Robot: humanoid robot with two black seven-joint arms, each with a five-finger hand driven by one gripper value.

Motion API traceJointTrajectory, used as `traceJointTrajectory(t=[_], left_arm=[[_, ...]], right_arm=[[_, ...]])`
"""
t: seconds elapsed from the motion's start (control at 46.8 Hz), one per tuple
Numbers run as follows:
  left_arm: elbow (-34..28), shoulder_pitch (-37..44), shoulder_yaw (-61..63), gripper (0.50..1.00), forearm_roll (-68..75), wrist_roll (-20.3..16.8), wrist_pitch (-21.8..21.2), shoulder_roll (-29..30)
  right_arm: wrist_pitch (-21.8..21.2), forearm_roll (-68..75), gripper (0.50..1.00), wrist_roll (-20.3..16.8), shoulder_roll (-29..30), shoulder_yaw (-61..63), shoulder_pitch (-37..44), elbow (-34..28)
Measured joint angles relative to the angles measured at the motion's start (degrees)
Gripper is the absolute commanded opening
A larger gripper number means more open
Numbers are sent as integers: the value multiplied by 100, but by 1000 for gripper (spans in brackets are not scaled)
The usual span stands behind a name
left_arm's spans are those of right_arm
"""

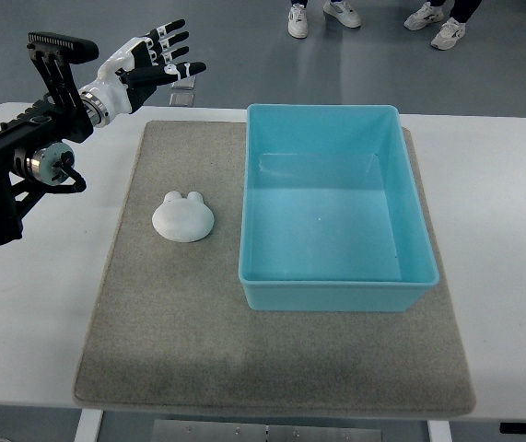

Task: Place white toy into blue box with left hand
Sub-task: 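Extend the left hand forward over the mat toward the white toy, then lower the left hand onto the white rabbit toy, fingers around it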

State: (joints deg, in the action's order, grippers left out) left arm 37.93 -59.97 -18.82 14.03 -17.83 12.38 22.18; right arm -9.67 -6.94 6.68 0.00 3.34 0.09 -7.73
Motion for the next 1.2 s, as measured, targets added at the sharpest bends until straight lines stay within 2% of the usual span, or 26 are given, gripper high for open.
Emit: traceJointTrajectory(t=[0.299, 0.555, 0.726, 0.918, 1.196], left_arm=[[809, -363, 955, 975, 804, 0, -16, 665], [1934, -921, 2010, 981, 1317, -8, 59, 1323], [2560, -988, 2075, 981, 2600, -9, 402, 1712], [2712, -1060, 2084, 979, 3560, -9, 756, 1874], [2742, -1086, 2085, 977, 4508, -19, 793, 1878]], right_arm=[[0, 0, 936, 0, 0, 0, 0, 0], [0, 0, 936, 0, 0, 0, 1, 0], [0, 0, 936, 0, 0, 0, -1, 0], [0, 0, 936, 0, 0, 0, 0, 0], [0, 0, 936, 0, 0, 0, 0, 0]])
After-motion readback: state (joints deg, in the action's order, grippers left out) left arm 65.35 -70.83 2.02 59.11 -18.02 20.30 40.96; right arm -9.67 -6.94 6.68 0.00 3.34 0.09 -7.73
